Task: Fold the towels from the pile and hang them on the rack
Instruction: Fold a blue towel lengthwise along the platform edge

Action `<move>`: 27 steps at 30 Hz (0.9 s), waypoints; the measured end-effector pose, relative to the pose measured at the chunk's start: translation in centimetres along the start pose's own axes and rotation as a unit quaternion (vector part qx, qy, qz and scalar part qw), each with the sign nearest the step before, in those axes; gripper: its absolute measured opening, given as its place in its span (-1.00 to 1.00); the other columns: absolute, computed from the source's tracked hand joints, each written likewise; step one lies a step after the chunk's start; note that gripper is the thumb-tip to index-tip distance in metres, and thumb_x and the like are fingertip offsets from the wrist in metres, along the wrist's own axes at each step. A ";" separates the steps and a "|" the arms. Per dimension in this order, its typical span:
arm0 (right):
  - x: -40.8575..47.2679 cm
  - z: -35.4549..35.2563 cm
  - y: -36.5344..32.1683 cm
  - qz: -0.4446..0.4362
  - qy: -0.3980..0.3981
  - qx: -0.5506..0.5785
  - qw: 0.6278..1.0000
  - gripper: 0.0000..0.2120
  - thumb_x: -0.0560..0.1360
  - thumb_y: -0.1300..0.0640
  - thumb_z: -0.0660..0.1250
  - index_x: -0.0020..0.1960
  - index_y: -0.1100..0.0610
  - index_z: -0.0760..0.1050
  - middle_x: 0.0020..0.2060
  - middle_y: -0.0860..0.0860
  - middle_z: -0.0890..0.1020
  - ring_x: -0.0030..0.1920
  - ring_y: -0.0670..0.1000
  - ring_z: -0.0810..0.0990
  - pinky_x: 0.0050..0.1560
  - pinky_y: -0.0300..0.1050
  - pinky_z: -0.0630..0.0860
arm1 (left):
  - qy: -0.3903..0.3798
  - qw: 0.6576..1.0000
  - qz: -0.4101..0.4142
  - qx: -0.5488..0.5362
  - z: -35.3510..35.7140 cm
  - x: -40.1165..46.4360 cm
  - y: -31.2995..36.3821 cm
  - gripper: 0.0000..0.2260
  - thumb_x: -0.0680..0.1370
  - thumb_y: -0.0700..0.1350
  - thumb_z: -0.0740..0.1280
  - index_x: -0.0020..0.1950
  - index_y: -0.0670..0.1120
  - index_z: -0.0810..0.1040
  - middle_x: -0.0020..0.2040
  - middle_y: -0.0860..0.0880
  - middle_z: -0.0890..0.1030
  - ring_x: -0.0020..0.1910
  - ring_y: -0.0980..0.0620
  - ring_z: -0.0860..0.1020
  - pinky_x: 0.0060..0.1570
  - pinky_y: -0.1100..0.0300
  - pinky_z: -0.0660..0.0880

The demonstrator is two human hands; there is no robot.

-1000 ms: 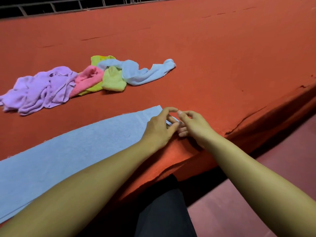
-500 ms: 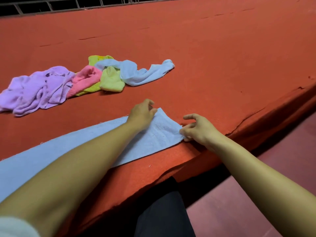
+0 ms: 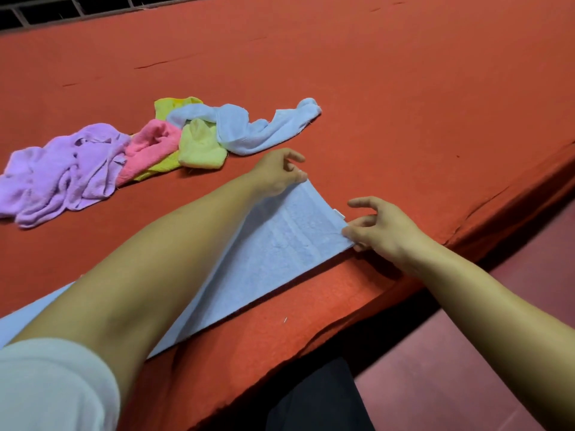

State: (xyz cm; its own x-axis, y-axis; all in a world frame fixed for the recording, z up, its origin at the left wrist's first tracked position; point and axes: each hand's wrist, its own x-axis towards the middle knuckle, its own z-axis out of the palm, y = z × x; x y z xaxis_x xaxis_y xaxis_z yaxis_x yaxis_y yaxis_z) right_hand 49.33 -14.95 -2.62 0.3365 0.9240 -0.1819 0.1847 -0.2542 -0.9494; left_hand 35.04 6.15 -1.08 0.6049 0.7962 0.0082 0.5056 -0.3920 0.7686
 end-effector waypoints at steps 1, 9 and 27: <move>0.5 -0.2 -0.3 -0.005 0.004 -0.007 1.000 -0.51 0.46 0.37 0.42 0.33 0.14 0.38 -0.28 0.06 0.64 -0.45 -0.02 0.51 -0.33 -0.14 0.51 | 0.003 1.000 0.003 -0.004 -0.3 0.6 0.2 -0.72 0.48 -0.10 0.49 0.15 0.01 0.53 -0.17 0.05 0.57 -0.17 0.15 0.55 -0.05 0.28 0.48; 2.4 -0.6 -0.1 -0.038 0.018 -0.215 0.976 -0.48 0.44 0.29 0.46 0.33 0.04 0.40 -0.01 -0.03 0.53 -0.44 -0.03 0.60 -0.35 -0.25 0.53 | 0.008 0.999 -0.021 0.048 2.9 2.4 -2.3 -0.73 0.41 -0.06 0.54 0.06 0.05 0.57 -0.20 0.07 0.65 -0.15 0.10 0.61 0.06 0.08 0.56; -4.3 6.3 -1.6 -0.205 -0.010 -0.316 0.926 -0.69 0.49 0.09 0.40 0.22 -0.04 0.51 -0.15 -0.23 0.61 -0.24 -0.08 0.56 -0.01 -0.06 0.48 | 0.137 0.988 0.008 0.066 -4.2 -21.0 -3.4 -0.80 0.47 -0.08 0.48 -0.06 0.20 0.56 -0.22 0.26 0.62 -0.34 0.15 0.51 -0.24 0.38 0.40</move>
State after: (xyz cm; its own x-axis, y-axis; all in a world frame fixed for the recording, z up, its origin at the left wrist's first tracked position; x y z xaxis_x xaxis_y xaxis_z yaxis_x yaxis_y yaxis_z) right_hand 41.77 -16.70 -1.88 0.1021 0.9834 0.1500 0.7991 0.0087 -0.6011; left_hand 18.02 -7.30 -1.20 0.4331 0.8771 0.2076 0.5832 -0.4483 0.6774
